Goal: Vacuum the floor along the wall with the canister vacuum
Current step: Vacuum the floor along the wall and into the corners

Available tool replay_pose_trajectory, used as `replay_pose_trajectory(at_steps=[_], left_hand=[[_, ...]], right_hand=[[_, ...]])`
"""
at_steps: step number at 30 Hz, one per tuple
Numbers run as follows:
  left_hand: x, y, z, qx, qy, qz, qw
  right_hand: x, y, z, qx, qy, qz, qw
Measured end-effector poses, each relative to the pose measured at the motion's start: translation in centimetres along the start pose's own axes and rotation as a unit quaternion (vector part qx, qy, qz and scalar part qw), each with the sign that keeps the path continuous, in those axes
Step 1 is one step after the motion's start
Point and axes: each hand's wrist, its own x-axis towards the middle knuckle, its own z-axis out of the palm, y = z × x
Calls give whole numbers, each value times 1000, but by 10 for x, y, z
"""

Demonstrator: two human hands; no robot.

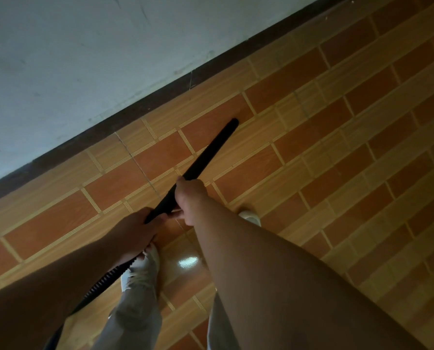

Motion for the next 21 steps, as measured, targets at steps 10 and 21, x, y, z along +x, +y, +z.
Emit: replay_pose_trajectory(at_steps=[10,21], left_hand=[[8,28,41,-68,33,-23,997],[24,75,67,-85,75,-45,993]], right_hand=[[17,-13,-31,-84,14,-64,994],[35,-52,-74,-160,-27,-86,983]])
